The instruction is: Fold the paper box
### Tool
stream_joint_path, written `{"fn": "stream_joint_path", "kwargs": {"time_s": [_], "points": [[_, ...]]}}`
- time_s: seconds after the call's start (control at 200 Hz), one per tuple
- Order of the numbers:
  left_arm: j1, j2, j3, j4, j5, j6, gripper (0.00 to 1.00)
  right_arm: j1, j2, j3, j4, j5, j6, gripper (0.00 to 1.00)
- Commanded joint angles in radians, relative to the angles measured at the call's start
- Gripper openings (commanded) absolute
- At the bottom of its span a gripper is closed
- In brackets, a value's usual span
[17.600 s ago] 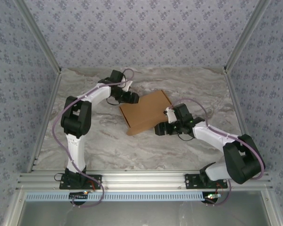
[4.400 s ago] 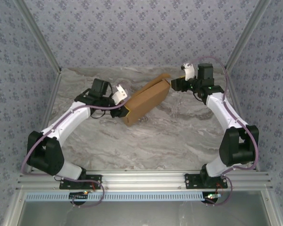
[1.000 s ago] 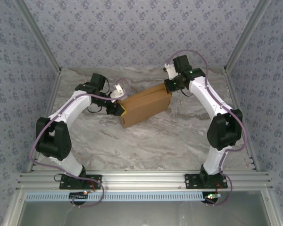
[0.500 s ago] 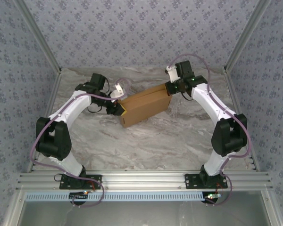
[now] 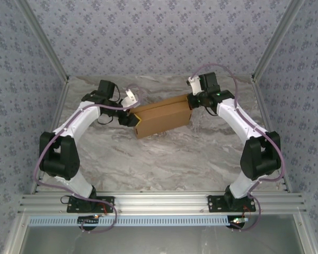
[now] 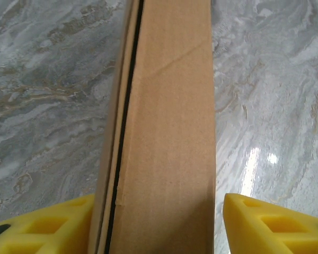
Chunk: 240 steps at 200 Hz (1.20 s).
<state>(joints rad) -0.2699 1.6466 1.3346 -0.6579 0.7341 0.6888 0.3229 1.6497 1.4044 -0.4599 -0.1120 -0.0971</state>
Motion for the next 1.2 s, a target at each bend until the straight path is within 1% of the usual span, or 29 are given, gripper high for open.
{"fn": "stream_joint_path", "kwargs": {"time_s": [0.0,0.09,0.28,0.355,0.415,0.48,0.55,0.615,0.675,0.755,0.825,1.004,1.194], "points": [[0.005,-0.054,0.001,0.067,0.038,-0.055,0.62,0.01,-0.01,-0.028,-0.076,0.038,0.0,0.02],[0.005,-0.069,-0.016,0.1,0.035,-0.086,0.64,0.013,-0.014,-0.034,-0.07,0.043,0.023,0.02],[0.005,-0.084,-0.028,0.116,0.015,-0.119,0.66,0.019,-0.018,-0.045,-0.066,0.036,0.077,0.02],[0.005,-0.094,-0.027,0.139,0.014,-0.171,0.67,0.025,-0.016,-0.047,-0.063,0.036,0.091,0.02],[0.005,-0.108,-0.037,0.17,0.007,-0.239,0.68,0.03,-0.013,-0.046,-0.064,0.037,0.1,0.02],[0.0,-0.135,-0.062,0.219,-0.051,-0.336,0.69,0.036,-0.01,-0.044,-0.063,0.041,0.105,0.02],[-0.007,-0.17,-0.095,0.261,-0.15,-0.447,0.68,0.041,-0.005,-0.042,-0.067,0.046,0.106,0.02],[-0.017,-0.206,-0.114,0.258,-0.252,-0.529,0.67,0.044,-0.003,-0.038,-0.07,0.05,0.108,0.02],[-0.027,-0.24,-0.133,0.239,-0.317,-0.58,0.65,0.045,-0.002,-0.033,-0.071,0.051,0.108,0.02],[-0.038,-0.287,-0.168,0.218,-0.39,-0.619,0.62,0.046,-0.001,-0.03,-0.072,0.052,0.109,0.02],[-0.045,-0.317,-0.195,0.208,-0.433,-0.642,0.57,0.047,0.0,-0.025,-0.073,0.052,0.109,0.02],[-0.048,-0.3,-0.185,0.176,-0.429,-0.643,0.35,0.05,0.004,-0.018,-0.073,0.052,0.111,0.02],[-0.055,-0.258,-0.155,0.144,-0.425,-0.635,0.23,0.052,-0.002,-0.015,-0.081,0.057,0.108,0.02]]}}
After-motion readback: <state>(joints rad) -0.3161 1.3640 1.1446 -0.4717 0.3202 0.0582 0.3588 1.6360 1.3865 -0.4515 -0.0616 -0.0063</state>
